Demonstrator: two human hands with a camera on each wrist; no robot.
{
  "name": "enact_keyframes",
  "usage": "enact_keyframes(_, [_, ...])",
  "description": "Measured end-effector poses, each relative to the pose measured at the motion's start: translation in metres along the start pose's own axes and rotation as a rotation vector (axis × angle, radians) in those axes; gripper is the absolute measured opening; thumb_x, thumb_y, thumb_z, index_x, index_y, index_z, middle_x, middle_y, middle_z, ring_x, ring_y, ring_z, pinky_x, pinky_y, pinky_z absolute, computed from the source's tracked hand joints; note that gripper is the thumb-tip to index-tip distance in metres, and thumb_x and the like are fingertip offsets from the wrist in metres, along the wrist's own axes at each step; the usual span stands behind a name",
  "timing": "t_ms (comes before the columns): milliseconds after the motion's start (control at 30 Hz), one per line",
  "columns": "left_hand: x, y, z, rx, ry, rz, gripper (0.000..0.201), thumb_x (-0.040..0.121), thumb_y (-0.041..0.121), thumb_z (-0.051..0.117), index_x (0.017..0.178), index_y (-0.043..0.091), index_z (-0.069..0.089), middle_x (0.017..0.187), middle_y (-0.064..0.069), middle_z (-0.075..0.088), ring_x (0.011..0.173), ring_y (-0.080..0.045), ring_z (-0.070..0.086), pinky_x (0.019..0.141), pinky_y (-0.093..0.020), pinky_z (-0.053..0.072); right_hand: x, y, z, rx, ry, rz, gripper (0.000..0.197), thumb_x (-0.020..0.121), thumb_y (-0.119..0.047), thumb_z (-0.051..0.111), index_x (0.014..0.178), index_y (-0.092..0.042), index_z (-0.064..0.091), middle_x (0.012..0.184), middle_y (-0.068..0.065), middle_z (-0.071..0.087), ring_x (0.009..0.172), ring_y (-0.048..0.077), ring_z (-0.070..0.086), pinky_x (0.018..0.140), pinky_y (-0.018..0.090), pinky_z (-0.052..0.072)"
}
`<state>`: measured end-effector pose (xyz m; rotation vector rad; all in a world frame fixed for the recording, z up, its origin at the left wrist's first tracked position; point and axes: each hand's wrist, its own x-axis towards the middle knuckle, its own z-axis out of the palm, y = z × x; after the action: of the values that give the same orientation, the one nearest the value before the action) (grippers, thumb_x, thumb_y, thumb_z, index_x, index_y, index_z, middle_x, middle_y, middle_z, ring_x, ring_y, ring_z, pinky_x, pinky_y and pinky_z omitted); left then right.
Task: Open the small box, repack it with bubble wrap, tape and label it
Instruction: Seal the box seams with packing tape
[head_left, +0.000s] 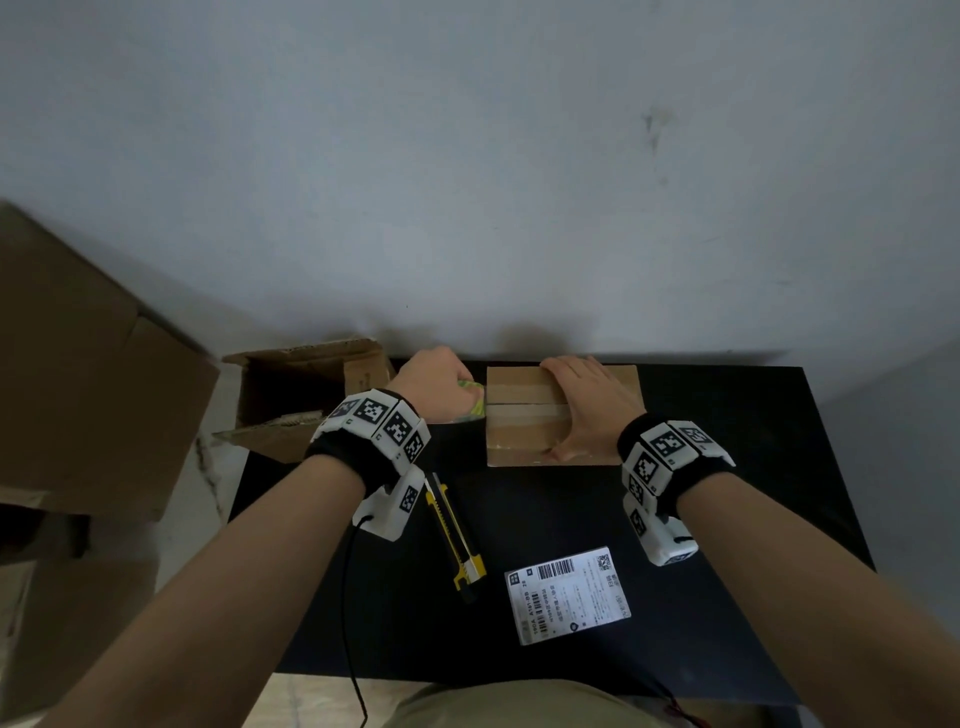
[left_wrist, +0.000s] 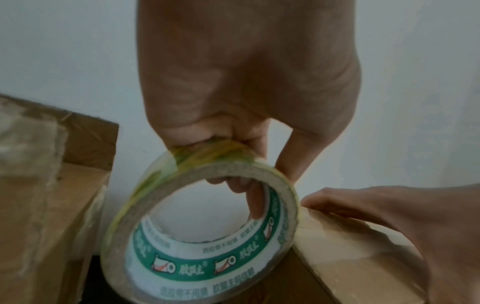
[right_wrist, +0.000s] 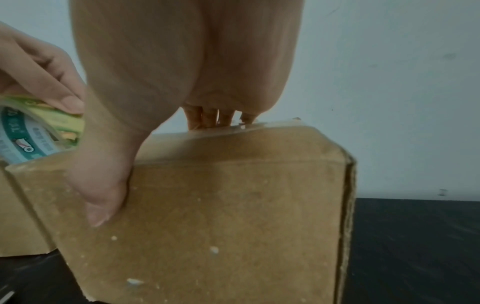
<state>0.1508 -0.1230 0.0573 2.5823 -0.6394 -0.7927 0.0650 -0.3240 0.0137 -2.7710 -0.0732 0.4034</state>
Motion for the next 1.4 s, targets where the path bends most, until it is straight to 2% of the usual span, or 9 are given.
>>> enact_keyframes(200, [0.001,0.002,0.006,-0.028,0.009,-0.017,0.026,0.090,0.024,0.053,0.093,0.009,0.074,0.057,0.005,0.049,0.056,-0.008,0.044,0.047,-0.019,0.032,-0.004,0.000,-0.005,0.004,-0.011,0.007,0.106,0.057,-0.044,0.084,0.141,-0.019,0.024,0.142,0.001,0.034,0.133,0.019,0.030,0.115,0.032,0.014])
enact_keyframes(367, [0.001,0.003,0.009,-0.069,-0.001,-0.036,0.026,0.088,0.024,0.054,0.095,0.009,0.074,0.064,0.000,0.055,0.068,-0.017,0.053,0.057,-0.022,0.038,-0.003,-0.002,-0.005,-0.040,-0.029,0.024,0.111,0.056,-0.045,0.084,0.143,-0.018,0.020,0.145,0.001,0.030,0.137,0.019,0.026,0.117,0.032,0.007])
enact_keyframes(567, [0.001,0.002,0.007,-0.026,0.009,-0.038,0.025,0.087,0.025,0.055,0.097,0.012,0.074,0.086,-0.012,0.069,0.085,-0.025,0.063,0.072,-0.030,0.052,0.008,-0.028,-0.007,-0.160,-0.134,0.030,0.136,0.053,-0.060,0.079,0.149,-0.011,-0.003,0.158,0.007,-0.001,0.146,0.024,-0.006,0.119,0.041,-0.004])
enact_keyframes(667, [-0.001,0.000,0.006,-0.039,0.019,-0.039,0.024,0.086,0.024,0.056,0.098,0.014,0.074,0.089,-0.012,0.070,0.088,-0.025,0.063,0.073,-0.030,0.052,0.014,-0.042,-0.007,-0.133,-0.139,-0.026,0.126,0.058,-0.060,0.077,0.149,-0.010,0.006,0.156,0.007,0.010,0.145,0.023,0.007,0.117,0.036,-0.001])
enact_keyframes(767, [-0.001,-0.002,0.007,-0.055,0.006,-0.041,0.025,0.085,0.021,0.056,0.101,0.014,0.074,0.093,-0.012,0.070,0.091,-0.025,0.062,0.073,-0.029,0.051,0.015,-0.045,-0.010,-0.062,-0.139,-0.025,0.113,0.060,-0.050,0.081,0.146,-0.011,0.018,0.148,0.005,0.029,0.136,0.023,0.027,0.115,0.034,0.016])
enact_keyframes(833, [-0.001,-0.003,0.006,-0.068,-0.005,-0.033,0.024,0.085,0.020,0.055,0.100,0.014,0.074,0.091,-0.011,0.070,0.090,-0.025,0.062,0.069,-0.027,0.049,0.014,-0.044,-0.010,-0.020,-0.139,-0.024,0.110,0.058,-0.045,0.083,0.143,-0.013,0.022,0.143,0.004,0.033,0.130,0.022,0.033,0.110,0.033,0.026])
enact_keyframes(1233, [0.003,-0.005,0.013,-0.121,-0.037,-0.046,0.023,0.085,0.023,0.056,0.088,0.011,0.076,0.084,-0.012,0.070,0.085,-0.027,0.064,0.067,-0.032,0.050,0.017,-0.035,-0.007,0.039,-0.163,-0.011,0.113,0.055,-0.039,0.086,0.145,-0.015,0.021,0.142,0.001,0.033,0.129,0.021,0.033,0.108,0.035,0.032])
enact_keyframes(1300, [0.005,-0.006,0.015,-0.127,-0.043,-0.056,0.024,0.085,0.025,0.057,0.080,0.010,0.075,0.073,-0.011,0.066,0.077,-0.027,0.062,0.061,-0.030,0.046,0.016,-0.034,-0.006,0.034,-0.159,-0.021,0.113,0.057,-0.038,0.085,0.146,-0.015,0.019,0.146,0.001,0.031,0.133,0.020,0.030,0.111,0.034,0.025])
enact_keyframes(1400, [0.008,-0.005,0.019,-0.122,-0.034,-0.068,0.025,0.085,0.026,0.057,0.070,0.012,0.071,0.060,-0.002,0.056,0.069,-0.022,0.056,0.056,-0.024,0.038,0.014,-0.034,-0.002,-0.011,-0.163,-0.029,0.113,0.064,-0.039,0.081,0.149,-0.015,0.010,0.155,0.003,0.017,0.143,0.020,0.014,0.116,0.031,0.004])
